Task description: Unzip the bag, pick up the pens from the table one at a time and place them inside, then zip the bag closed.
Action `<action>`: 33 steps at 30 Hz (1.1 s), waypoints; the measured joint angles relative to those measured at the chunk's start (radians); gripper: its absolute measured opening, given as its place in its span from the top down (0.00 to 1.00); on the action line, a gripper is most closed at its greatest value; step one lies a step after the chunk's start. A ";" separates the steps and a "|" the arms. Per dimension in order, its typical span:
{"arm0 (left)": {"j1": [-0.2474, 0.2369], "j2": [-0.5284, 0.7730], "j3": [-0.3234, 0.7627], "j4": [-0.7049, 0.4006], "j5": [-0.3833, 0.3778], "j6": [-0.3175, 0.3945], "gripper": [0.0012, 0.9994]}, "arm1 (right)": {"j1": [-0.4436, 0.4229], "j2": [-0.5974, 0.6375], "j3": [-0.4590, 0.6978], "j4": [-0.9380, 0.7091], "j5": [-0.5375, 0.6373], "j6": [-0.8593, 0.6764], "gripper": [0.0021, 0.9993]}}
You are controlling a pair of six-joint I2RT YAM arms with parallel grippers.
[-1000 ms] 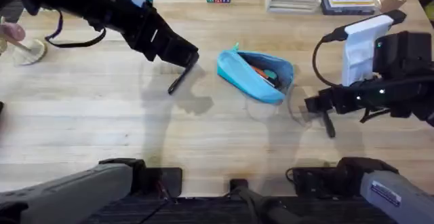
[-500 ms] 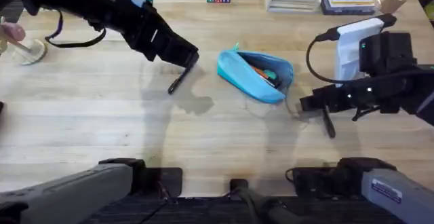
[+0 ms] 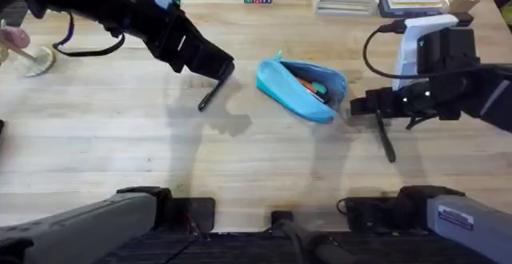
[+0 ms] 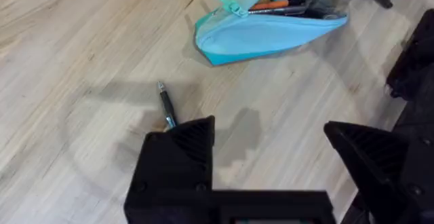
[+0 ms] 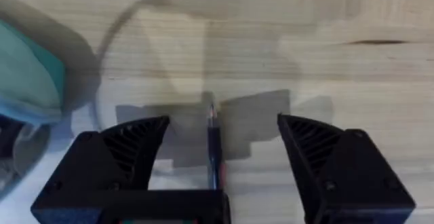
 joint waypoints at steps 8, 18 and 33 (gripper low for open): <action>0.000 0.000 0.000 0.000 0.000 0.000 0.01 | 0.001 0.003 0.004 -0.005 0.000 0.007 0.02; 0.000 0.000 0.000 0.000 0.000 0.000 0.01 | 0.007 -0.004 0.006 -0.028 -0.001 0.007 0.25; 0.000 0.000 0.000 0.000 0.000 0.000 0.01 | 0.007 -0.004 0.009 -0.059 0.007 0.009 0.96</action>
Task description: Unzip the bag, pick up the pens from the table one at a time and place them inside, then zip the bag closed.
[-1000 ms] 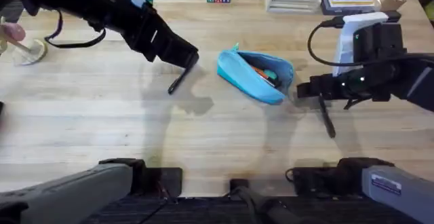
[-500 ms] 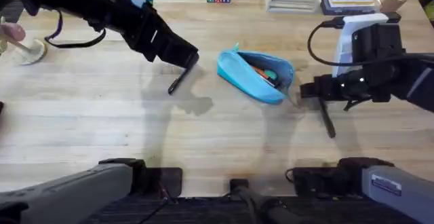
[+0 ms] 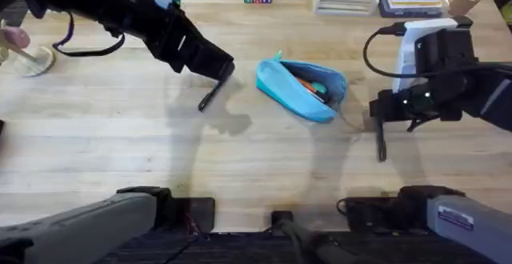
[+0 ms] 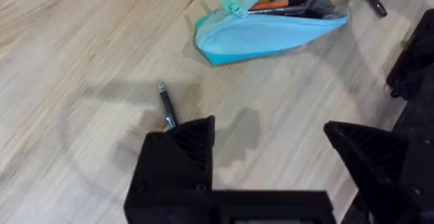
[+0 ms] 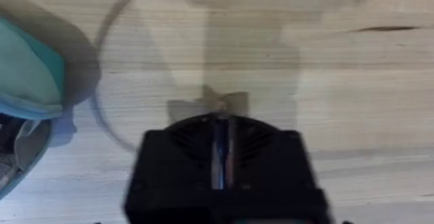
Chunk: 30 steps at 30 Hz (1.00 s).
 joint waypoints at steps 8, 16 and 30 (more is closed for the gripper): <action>0.000 0.000 0.000 0.000 0.000 0.000 0.01 | 0.000 0.000 0.000 0.000 0.000 0.001 0.97; 0.000 0.000 0.000 0.000 0.000 0.000 0.01 | 0.000 -0.005 0.038 -0.035 0.000 0.001 0.97; 0.000 0.000 0.000 0.000 0.000 0.000 0.01 | 0.000 -0.171 0.297 -0.110 0.000 0.001 0.97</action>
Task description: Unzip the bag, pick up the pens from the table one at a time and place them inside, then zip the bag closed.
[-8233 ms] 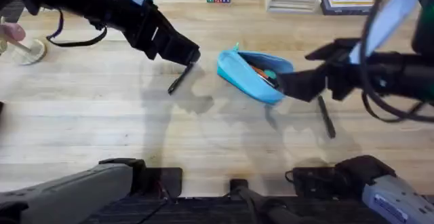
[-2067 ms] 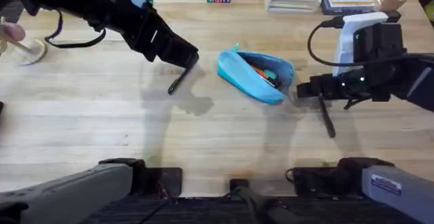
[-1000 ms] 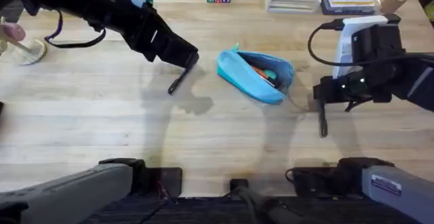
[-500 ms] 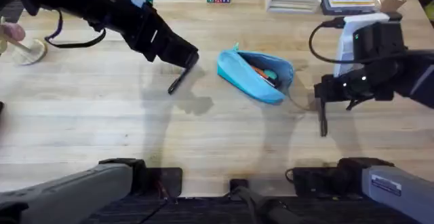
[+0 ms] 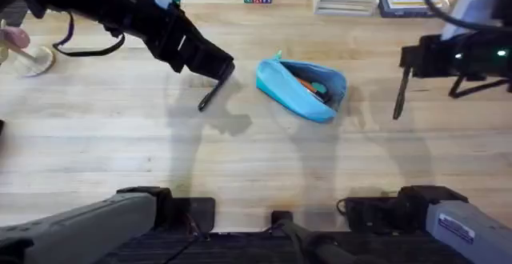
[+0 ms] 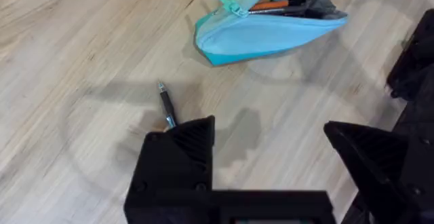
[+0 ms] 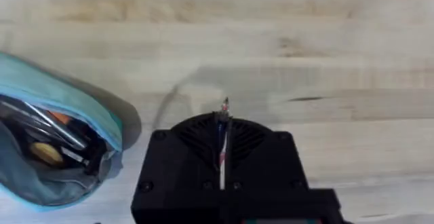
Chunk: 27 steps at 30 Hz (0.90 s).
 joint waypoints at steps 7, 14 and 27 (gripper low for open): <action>0.000 0.000 0.000 0.000 0.000 0.000 0.01 | 0.000 -0.120 0.016 0.001 -0.001 0.000 0.97; 0.000 0.000 0.000 0.000 0.000 0.000 0.01 | 0.000 -0.232 0.018 0.032 -0.135 -0.036 0.97; 0.000 0.000 0.000 0.000 0.000 0.000 0.01 | 0.000 -0.263 0.024 0.134 -0.509 -0.102 0.97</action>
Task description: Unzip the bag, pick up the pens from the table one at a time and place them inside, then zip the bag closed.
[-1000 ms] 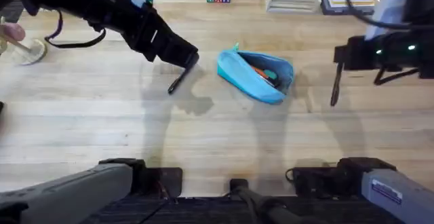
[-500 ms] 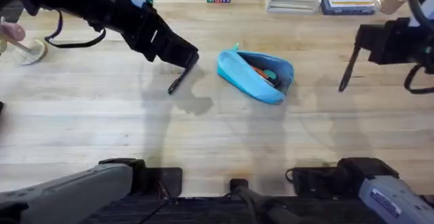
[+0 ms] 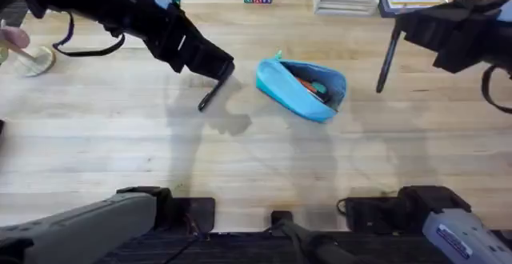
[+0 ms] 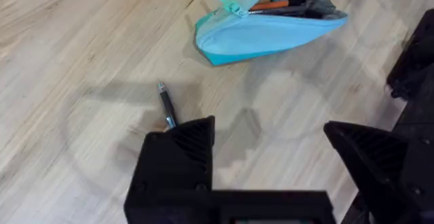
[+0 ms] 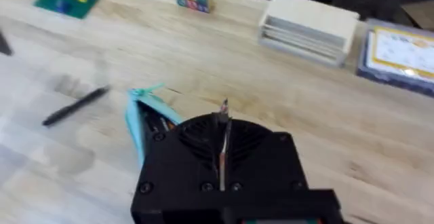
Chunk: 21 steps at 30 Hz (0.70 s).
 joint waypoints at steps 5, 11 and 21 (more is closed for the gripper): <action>0.000 0.000 0.000 0.000 0.000 0.000 0.01 | 0.000 0.030 0.000 0.010 -0.113 -0.019 0.97; 0.000 0.000 0.000 0.000 0.000 0.000 0.01 | 0.002 0.091 0.000 0.016 -0.242 -0.089 0.97; 0.000 0.000 0.000 0.003 -0.043 0.000 0.01 | 0.121 0.237 0.000 0.051 -0.278 -0.265 0.97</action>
